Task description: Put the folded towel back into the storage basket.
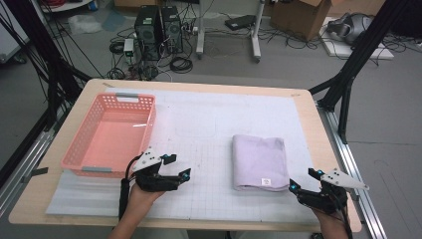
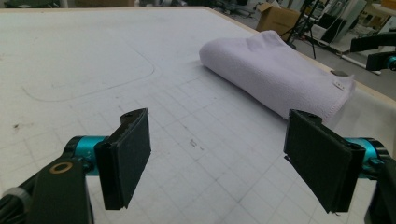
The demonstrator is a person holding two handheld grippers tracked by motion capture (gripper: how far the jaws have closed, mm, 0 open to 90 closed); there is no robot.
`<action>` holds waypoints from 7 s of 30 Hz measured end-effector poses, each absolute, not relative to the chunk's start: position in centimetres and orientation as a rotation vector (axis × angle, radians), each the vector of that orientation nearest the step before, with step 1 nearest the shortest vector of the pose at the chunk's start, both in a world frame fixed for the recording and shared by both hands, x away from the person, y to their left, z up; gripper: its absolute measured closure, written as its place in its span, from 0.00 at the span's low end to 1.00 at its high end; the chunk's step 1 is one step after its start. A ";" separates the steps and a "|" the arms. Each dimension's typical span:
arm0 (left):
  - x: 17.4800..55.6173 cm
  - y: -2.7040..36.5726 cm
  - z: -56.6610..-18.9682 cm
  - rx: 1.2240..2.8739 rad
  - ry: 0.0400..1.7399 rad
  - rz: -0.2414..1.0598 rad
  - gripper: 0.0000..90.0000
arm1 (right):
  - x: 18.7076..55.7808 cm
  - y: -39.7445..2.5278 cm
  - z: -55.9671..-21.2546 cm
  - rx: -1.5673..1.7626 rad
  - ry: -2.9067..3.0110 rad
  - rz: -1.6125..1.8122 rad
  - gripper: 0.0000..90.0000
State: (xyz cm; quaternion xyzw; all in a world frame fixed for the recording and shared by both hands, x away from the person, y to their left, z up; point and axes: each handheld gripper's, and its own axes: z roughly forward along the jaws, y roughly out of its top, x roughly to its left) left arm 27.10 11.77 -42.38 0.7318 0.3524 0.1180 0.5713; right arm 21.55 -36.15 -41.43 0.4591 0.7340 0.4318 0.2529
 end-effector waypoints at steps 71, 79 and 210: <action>34.3 -4.3 -45.3 1.891 0.905 -0.084 0.80 | 22.4 -35.4 -42.1 1.213 2.078 1.142 0.21; 33.4 -3.5 -43.9 1.842 0.873 -0.070 0.81 | 22.3 -35.4 -42.0 1.215 2.077 1.150 0.21; 31.6 32.9 -26.9 1.518 0.540 0.445 0.82 | 22.9 -33.6 -41.0 1.211 2.054 1.158 0.21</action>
